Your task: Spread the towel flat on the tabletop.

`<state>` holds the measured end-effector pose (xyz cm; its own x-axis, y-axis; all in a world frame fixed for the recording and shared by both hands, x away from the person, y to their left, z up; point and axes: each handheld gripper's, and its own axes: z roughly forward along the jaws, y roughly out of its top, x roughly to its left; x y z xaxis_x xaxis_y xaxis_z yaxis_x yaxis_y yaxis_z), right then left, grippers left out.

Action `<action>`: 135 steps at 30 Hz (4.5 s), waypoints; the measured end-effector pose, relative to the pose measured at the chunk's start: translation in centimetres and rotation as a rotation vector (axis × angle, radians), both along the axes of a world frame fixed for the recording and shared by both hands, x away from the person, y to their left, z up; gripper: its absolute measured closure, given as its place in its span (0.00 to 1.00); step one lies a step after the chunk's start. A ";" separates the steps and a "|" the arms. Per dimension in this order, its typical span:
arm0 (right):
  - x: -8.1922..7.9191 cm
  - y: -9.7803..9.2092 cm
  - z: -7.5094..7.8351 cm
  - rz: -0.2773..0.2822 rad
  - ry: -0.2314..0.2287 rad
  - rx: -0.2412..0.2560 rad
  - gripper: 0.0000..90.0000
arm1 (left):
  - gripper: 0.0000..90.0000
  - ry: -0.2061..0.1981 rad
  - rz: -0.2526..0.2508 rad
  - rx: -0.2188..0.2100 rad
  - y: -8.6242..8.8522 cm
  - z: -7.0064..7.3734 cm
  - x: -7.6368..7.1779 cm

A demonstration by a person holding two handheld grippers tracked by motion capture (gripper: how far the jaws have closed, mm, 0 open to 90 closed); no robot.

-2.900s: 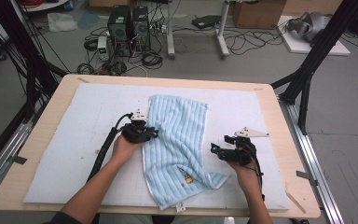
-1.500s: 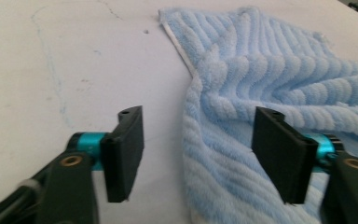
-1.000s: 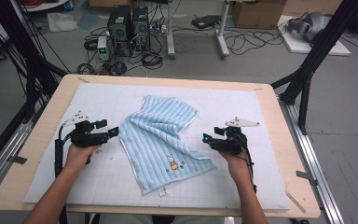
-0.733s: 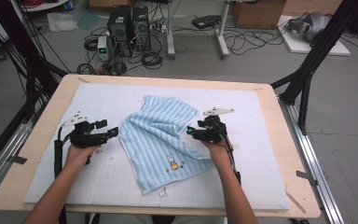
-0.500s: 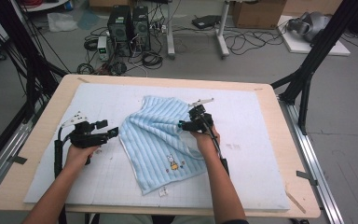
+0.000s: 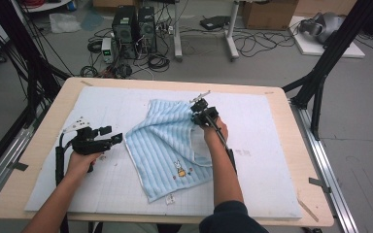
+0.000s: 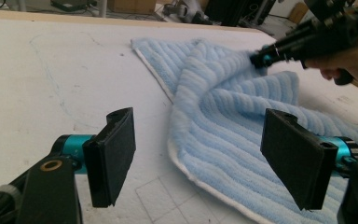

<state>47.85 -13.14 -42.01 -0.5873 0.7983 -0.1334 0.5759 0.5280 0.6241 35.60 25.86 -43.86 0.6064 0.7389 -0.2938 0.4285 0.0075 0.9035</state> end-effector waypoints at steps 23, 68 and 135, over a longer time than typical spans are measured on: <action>0.3 -3.0 3.6 -0.191 -0.184 0.134 0.58 | 0.33 0.002 -0.050 -0.006 -1.0 0.0 0.1; -15.9 -13.4 0.7 0.007 -0.137 0.355 0.35 | 0.45 0.142 -0.039 0.315 -13.4 -0.9 12.1; -15.4 -5.9 -1.7 0.172 -0.035 0.265 0.56 | 0.43 0.102 -0.091 0.137 -6.7 -0.3 2.1</action>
